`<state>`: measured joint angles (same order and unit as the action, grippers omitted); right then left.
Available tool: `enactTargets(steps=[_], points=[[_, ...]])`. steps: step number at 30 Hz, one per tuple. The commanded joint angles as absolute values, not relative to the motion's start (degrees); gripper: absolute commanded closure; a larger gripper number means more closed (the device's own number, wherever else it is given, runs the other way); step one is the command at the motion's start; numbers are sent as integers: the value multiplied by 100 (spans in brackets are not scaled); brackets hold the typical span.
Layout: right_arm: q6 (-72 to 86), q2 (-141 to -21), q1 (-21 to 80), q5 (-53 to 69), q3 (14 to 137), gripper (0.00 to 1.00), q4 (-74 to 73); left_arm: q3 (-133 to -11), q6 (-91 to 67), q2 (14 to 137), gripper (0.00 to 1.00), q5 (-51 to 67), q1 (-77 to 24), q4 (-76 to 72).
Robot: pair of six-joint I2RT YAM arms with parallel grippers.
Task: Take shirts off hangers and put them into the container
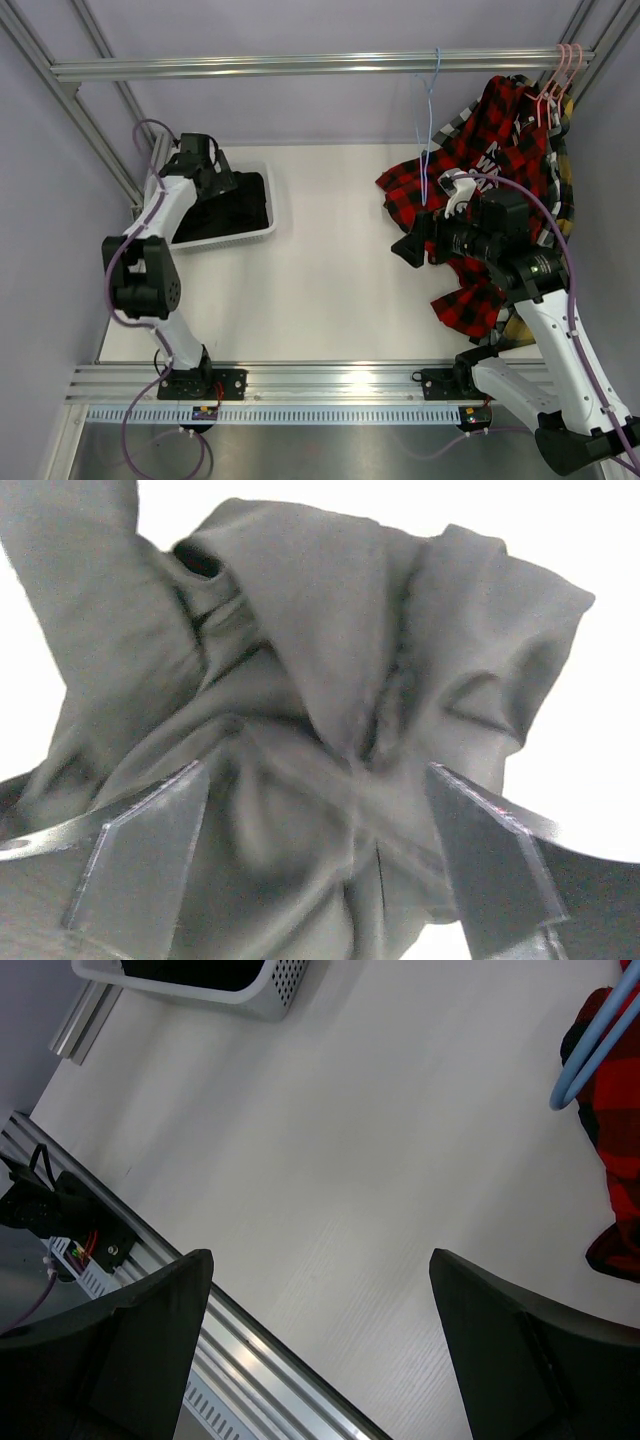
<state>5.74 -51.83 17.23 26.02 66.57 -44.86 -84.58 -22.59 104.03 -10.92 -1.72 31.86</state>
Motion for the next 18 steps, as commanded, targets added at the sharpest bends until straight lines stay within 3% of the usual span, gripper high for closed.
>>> enactTargets(steps=[1,6,9,13,18], points=[[536,-5168,1723,2382,7083,0,-4456,-8420,-2285,9372,1,-1116,-193,3383],[826,-5142,1723,1452,7541,1,-4413,-8210,-2118,8290,1,-1370,-193,4024],[1019,-5141,1723,240,7909,1,-4447,-8026,-1995,7508,1,-1520,-193,4420],[949,-5868,1714,-1445,8910,0,-4991,-7666,-1749,6506,1,-1547,-193,4719],[713,-6345,1504,-2372,9755,0,-5045,-7252,-1705,5380,1,-1328,-193,5220]])
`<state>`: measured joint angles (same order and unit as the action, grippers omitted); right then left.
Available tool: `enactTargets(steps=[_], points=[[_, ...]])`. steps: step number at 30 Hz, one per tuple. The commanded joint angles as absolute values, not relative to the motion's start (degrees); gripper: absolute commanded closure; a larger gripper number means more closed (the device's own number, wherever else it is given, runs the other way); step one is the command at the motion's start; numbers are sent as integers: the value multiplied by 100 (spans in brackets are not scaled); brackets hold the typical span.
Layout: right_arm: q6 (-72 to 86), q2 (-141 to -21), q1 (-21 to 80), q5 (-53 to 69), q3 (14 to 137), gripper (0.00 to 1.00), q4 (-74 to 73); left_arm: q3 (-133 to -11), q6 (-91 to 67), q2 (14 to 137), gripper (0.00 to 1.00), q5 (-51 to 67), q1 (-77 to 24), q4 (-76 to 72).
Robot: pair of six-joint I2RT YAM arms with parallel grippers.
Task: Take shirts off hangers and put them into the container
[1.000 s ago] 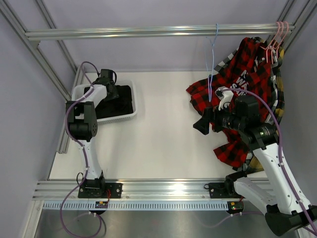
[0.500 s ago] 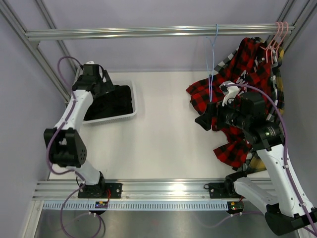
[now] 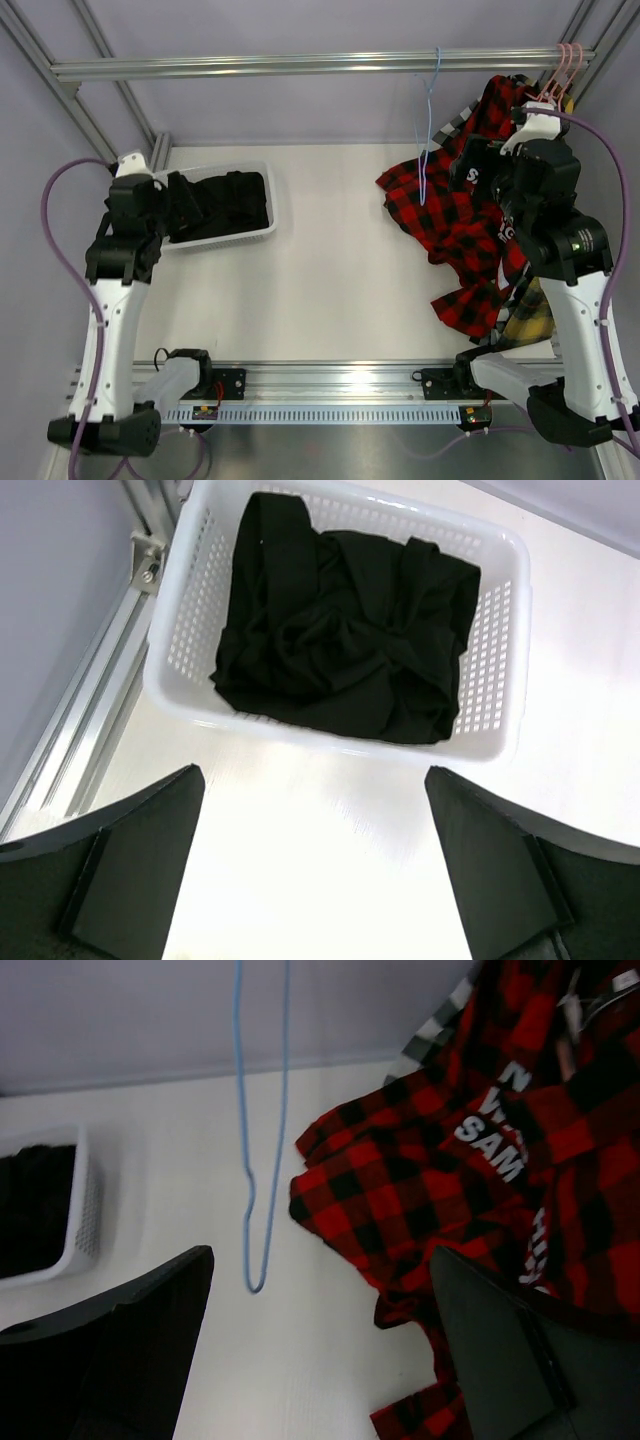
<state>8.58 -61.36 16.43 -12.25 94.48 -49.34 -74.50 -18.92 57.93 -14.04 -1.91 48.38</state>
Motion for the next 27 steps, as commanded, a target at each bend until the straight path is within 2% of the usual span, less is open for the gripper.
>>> enactTargets(steps=[1,7,14,22,27], points=[[590,-6494,1303,-2599,9921,1,-5019,-7103,-1705,5240,1,-1258,-193,5256],[413,-7091,168,-2251,10563,0,-5097,-6812,-1837,4501,1,-923,-465,5396],[395,-7365,-623,-1653,10495,1,-4948,-6583,-1811,4114,1,-1151,-1159,5379],[317,-7436,-914,-1011,9898,1,-4861,-6671,-1758,4104,1,-1336,-1924,5440],[308,-7479,-932,-652,9677,4,-4843,-6662,-1784,4175,1,-1196,-1986,5458]])
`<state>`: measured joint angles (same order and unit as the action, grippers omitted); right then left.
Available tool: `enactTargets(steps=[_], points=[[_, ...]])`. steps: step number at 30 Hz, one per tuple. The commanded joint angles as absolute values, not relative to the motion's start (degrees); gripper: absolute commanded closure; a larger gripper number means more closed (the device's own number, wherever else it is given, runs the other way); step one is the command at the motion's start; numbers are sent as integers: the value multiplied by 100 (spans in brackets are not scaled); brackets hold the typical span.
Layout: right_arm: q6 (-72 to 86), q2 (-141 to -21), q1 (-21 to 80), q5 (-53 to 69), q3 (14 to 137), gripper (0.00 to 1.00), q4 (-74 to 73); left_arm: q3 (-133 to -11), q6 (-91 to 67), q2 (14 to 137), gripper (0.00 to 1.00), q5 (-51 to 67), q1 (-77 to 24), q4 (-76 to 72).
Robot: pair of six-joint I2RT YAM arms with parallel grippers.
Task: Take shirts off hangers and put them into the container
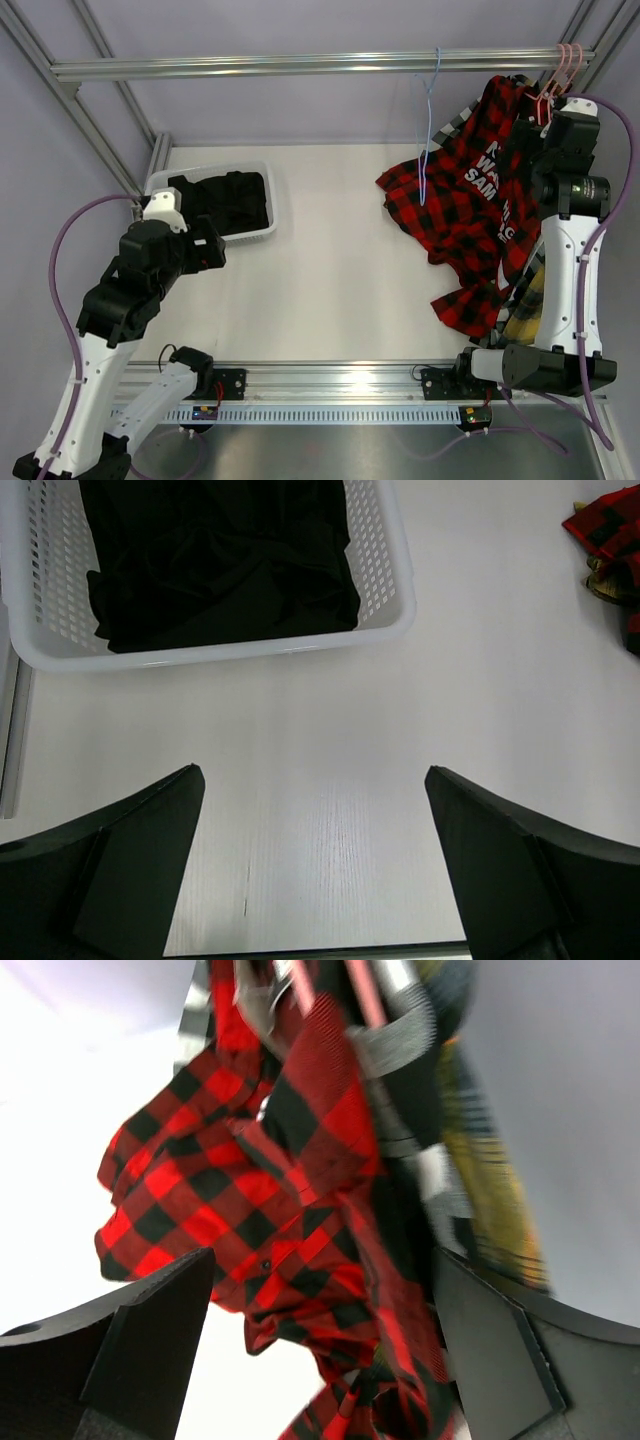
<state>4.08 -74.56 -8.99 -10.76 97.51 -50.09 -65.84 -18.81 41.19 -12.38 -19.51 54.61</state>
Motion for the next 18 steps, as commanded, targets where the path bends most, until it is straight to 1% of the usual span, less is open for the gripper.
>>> enactTargets(steps=[1,2,5,8,9,11,14,15,16,17,18], points=[[316,-7471,-932,-616,9581,5,-4782,-6662,-1784,4192,1,-1178,-1986,5467],[299,-7479,-932,-589,9519,7,-4746,-6653,-1802,4210,1,-1178,-1986,5467],[264,-7620,-932,-475,9501,9,-4790,-6688,-1837,4289,1,-1213,-1986,5511],[220,-7725,-949,-457,9396,15,-4589,-6688,-1837,4342,1,-1239,-1986,5458],[220,-7769,-941,-457,9326,24,-4492,-6688,-1854,4350,1,-1257,-1986,5441],[194,-7857,-940,-439,9343,32,-4307,-6697,-1881,4420,1,-1283,-1986,5388],[123,-8051,-940,-404,9597,53,-4254,-6689,-1942,4535,1,-1231,-1986,5353],[71,-8077,-940,-404,9641,61,-4210,-6671,-1942,4544,1,-1213,-1986,5326],[44,-8095,-940,-404,9694,74,-4097,-6636,-1968,4553,1,-1195,-1986,5309],[35,-8095,-940,-413,9720,78,-4052,-6636,-1977,4579,1,-1195,-1986,5300],[35,-8121,-940,-439,9808,83,-4017,-6636,-1986,4588,1,-1195,-1986,5291]])
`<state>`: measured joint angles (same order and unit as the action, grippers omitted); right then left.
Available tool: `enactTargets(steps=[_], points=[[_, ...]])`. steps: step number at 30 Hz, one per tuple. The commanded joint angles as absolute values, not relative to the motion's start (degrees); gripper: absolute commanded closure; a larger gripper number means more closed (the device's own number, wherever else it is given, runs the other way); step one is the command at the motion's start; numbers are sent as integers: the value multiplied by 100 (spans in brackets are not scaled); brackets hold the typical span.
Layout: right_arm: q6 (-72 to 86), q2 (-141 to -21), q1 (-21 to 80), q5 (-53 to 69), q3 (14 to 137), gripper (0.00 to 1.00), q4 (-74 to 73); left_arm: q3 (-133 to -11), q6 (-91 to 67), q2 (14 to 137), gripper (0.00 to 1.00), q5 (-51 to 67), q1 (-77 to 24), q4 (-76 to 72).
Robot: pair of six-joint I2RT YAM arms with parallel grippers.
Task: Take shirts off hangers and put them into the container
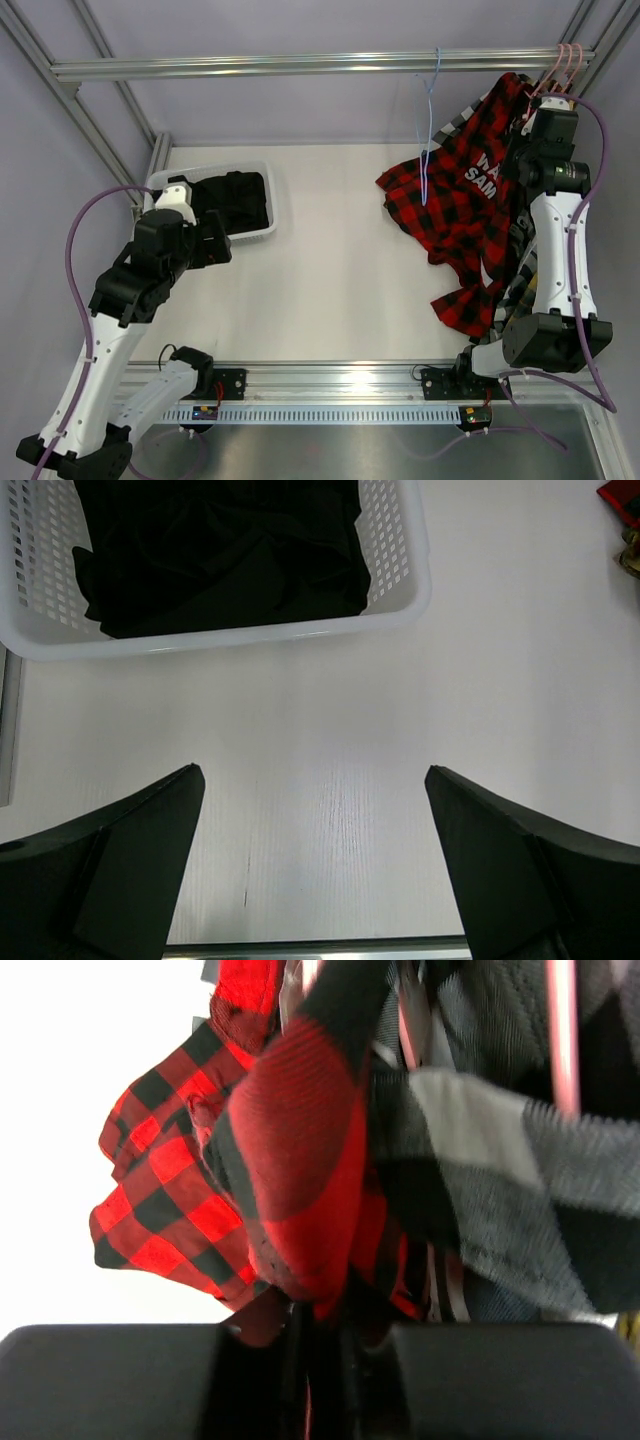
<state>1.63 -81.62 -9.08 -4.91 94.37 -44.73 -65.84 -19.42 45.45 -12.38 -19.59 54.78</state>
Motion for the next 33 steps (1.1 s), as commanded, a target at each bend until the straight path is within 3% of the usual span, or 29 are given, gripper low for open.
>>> enactTargets(steps=[1,3,6,13,23,33], points=[[-34,-8138,-940,-413,9878,93,-4008,-6636,-2004,4588,1,-1195,-1986,5248],[-166,-8174,-940,-370,10071,100,-4043,-6618,-2021,4553,1,-1195,-1986,5177],[-193,-8078,-940,-177,10668,100,-4236,-6662,-2048,4605,1,-1099,-1986,5133],[-97,-7427,-940,509,10811,100,-4367,-6846,-2022,4781,1,-1283,-1986,5185],[377,-5943,-905,1852,9072,100,-4851,-7207,-1662,5185,1,-792,-1995,5238],[71,-4782,-27,3119,7937,100,-5765,-7471,-1828,5545,1,130,-1986,4861]])
